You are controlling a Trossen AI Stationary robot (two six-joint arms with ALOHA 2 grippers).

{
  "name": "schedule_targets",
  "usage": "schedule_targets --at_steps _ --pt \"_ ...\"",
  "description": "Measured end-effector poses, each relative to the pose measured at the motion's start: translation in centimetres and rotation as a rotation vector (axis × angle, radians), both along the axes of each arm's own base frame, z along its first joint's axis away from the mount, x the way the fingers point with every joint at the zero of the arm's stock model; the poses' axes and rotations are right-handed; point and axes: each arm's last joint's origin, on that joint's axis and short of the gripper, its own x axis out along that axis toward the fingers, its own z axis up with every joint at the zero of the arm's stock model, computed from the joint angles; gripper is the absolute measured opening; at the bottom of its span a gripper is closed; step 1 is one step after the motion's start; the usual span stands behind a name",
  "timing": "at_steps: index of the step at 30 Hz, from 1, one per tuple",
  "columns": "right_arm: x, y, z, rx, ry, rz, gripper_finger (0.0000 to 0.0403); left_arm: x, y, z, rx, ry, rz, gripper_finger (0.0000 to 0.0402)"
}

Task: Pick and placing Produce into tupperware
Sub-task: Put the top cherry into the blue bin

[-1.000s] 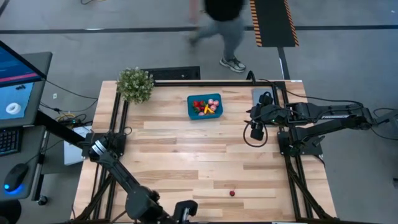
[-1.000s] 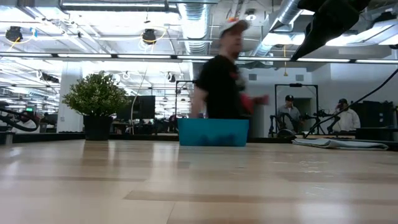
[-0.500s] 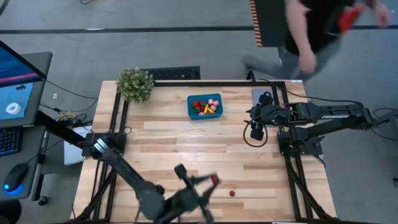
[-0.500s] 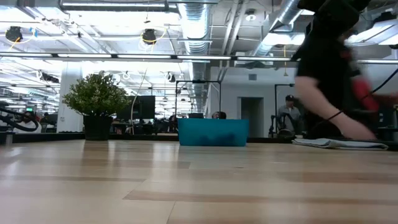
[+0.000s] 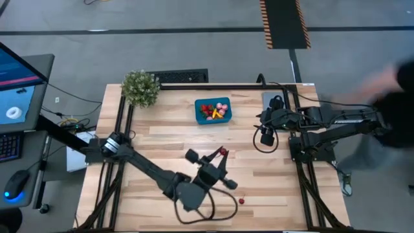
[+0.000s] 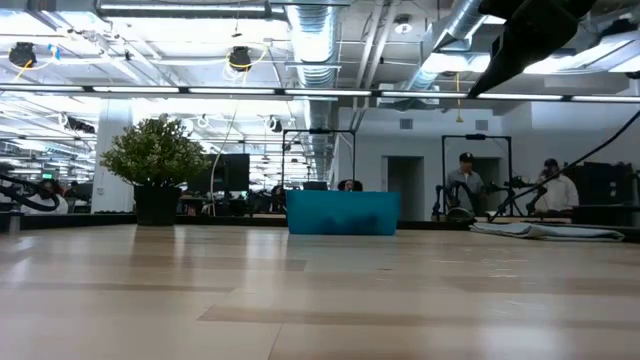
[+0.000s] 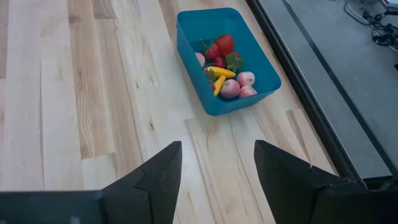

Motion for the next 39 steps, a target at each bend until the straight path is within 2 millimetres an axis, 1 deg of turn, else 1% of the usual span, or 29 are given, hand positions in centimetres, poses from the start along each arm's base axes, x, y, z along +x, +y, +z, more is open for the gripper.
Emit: schedule_targets --at_steps 4,7,9,12,17,21,24,30,32,35,38,39 --pt "0.0 0.0 0.0 0.0 0.0 0.0 0.0225 1.4 2.1 -1.3 -0.023 0.003 -0.064 0.009" --pt "0.0 0.0 0.0 0.0 0.0 0.0 0.0225 2.4 4.3 -2.9 -0.092 0.042 -0.135 0.009" --pt "0.0 0.0 0.0 0.0 0.0 0.0 0.0225 2.9 6.2 -4.1 -0.179 0.071 -0.161 0.009" --pt "0.0 0.0 0.0 0.0 0.0 0.0 0.0225 3.3 9.1 -5.4 -0.28 0.106 -0.128 0.009" --pt "0.0 0.0 0.0 0.0 0.0 0.0 0.0225 3.6 14.1 -6.7 -0.373 0.225 -0.068 0.009" --pt "0.0 0.0 0.0 0.0 0.0 0.0 0.0225 4.0 17.9 -7.5 -0.478 0.301 -0.081 0.009" --pt "0.0 0.0 0.0 0.0 0.0 0.0 0.0225 4.1 20.6 -8.5 -0.508 0.344 -0.063 0.009" --pt "0.0 0.0 0.0 0.0 0.0 0.0 0.0225 4.4 26.1 -9.0 -0.566 0.368 -0.055 0.009" --pt "0.0 0.0 0.0 0.0 0.0 0.0 0.0225 4.2 27.9 -9.2 -0.584 0.381 -0.051 0.009" --pt "0.0 0.0 0.0 0.0 0.001 0.0 0.0225 3.8 30.6 -9.3 -0.662 0.361 -0.059 0.009" --pt "0.0 0.0 0.0 0.0 0.001 0.0 0.0225 3.5 32.5 -9.4 -0.726 0.353 -0.081 0.009" --pt "0.0 0.0 0.0 0.0 0.001 0.0 0.0225 3.4 32.9 -9.4 -0.74 0.351 -0.091 0.009"
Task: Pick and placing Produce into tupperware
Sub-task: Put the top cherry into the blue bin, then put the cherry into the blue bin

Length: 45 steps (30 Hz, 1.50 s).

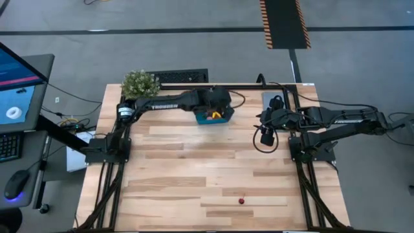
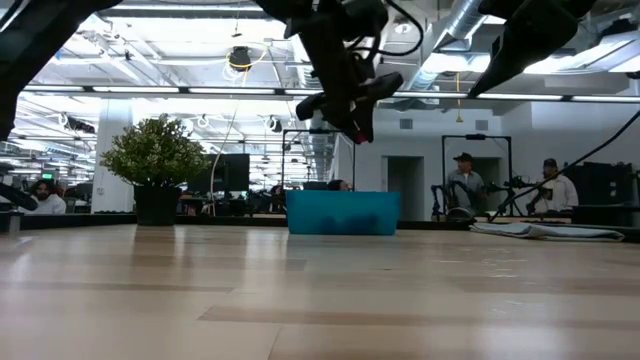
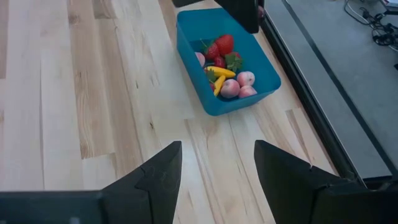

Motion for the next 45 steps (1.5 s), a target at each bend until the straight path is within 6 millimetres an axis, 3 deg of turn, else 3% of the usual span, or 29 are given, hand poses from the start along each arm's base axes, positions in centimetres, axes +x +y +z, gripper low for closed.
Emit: schedule_targets --at_steps 10,19,26,31,41,45 --pt "0.0 0.0 0.0 0.0 -0.001 0.0 0.0225 -0.1 0.6 -0.2 0.023 0.01 0.007 0.009" --pt "0.0 0.0 0.0 0.0 -0.001 0.0 0.0225 -1.0 1.3 -4.2 -0.049 0.03 0.048 0.009" --pt "0.0 0.0 0.0 0.0 -0.001 0.0 0.0225 -1.4 1.3 -6.1 -0.06 0.029 0.087 0.0093" --pt "0.0 0.0 0.0 0.0 -0.001 0.0 0.0225 -1.4 1.4 -6.1 -0.058 0.037 0.067 0.0119" --pt "0.0 0.0 0.0 0.0 0.003 -0.001 0.0225 -1.3 1.3 -6.0 -0.053 0.026 0.045 0.0213" --pt "0.0 0.0 0.0 0.0 0.004 -0.001 0.0225 -0.6 0.5 -4.1 -0.055 -0.017 -0.034 0.0221"
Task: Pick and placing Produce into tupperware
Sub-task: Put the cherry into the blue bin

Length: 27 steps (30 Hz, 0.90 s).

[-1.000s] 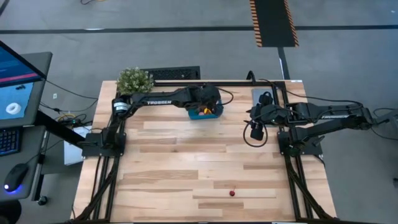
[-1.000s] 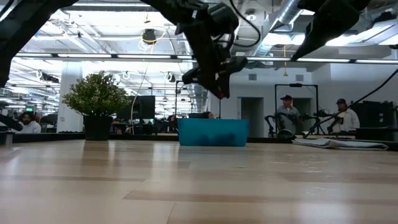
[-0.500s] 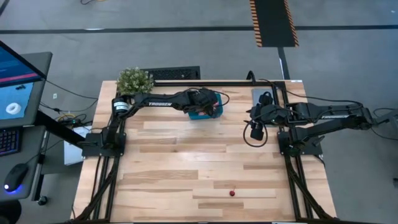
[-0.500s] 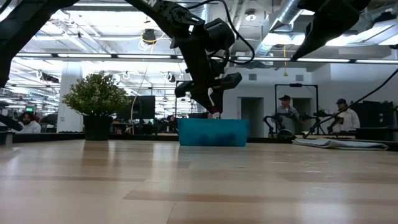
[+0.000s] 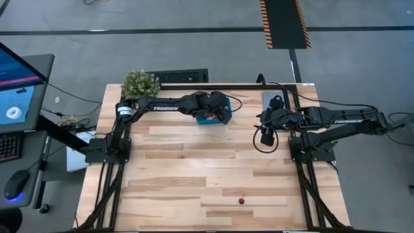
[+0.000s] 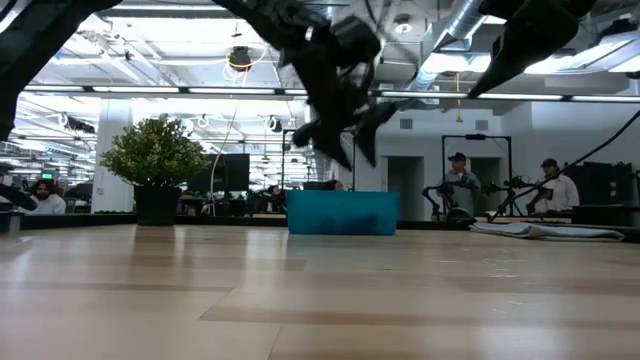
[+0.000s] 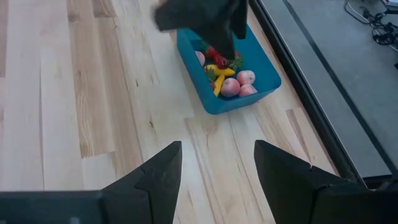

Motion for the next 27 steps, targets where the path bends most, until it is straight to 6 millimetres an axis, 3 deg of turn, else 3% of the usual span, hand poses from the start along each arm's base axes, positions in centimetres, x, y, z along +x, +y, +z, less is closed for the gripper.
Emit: schedule_targets --at_steps 6,11,19,23,27 --pt "0.0 0.0 0.0 0.0 -0.001 0.0 0.0225 1.0 -3.0 2.6 0.041 0.011 -0.138 0.0209" --pt "0.0 0.0 0.0 0.0 -0.001 0.0 0.0225 1.9 -7.5 4.0 0.062 -0.014 -0.278 0.0205" --pt "0.0 0.0 0.0 0.0 -0.001 0.0 0.0225 2.3 -16.5 3.8 0.027 -0.092 -0.46 0.0205" --pt "0.0 0.0 0.0 0.0 -0.001 0.0 0.0225 2.8 -20.7 3.2 0.101 -0.189 -0.52 0.0205" --pt "0.0 0.0 0.0 0.0 0.002 0.0 0.0225 3.8 -23.7 1.0 0.195 -0.221 -0.596 0.0205"
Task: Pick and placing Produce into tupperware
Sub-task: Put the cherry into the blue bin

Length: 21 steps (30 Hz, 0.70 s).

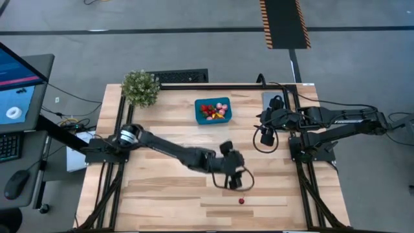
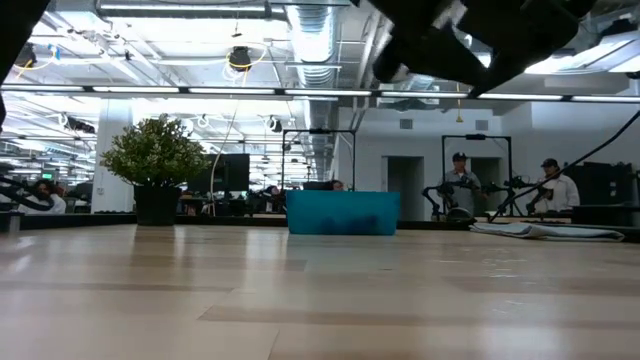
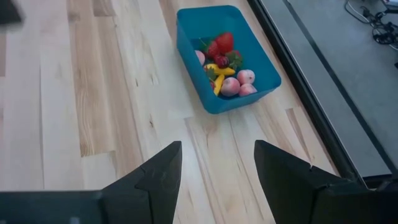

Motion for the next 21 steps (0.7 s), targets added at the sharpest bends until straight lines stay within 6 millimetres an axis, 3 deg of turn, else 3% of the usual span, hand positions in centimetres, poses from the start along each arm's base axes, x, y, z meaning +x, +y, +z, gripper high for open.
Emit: schedule_targets --at_steps 8,17,21 --pt "-0.1 0.0 -0.1 0.004 0.007 -0.005 0.0225 1.8 -3.6 -5.0 -0.003 -0.067 -0.181 0.0211" --pt "-0.1 0.0 -0.1 0.005 0.006 -0.005 0.0225 1.6 -6.4 -8.0 -0.078 -0.04 -0.329 0.0277" --pt "-0.1 0.0 -0.1 0.004 0.006 -0.005 0.0225 1.2 -7.4 -8.9 -0.084 -0.014 -0.33 0.0287"
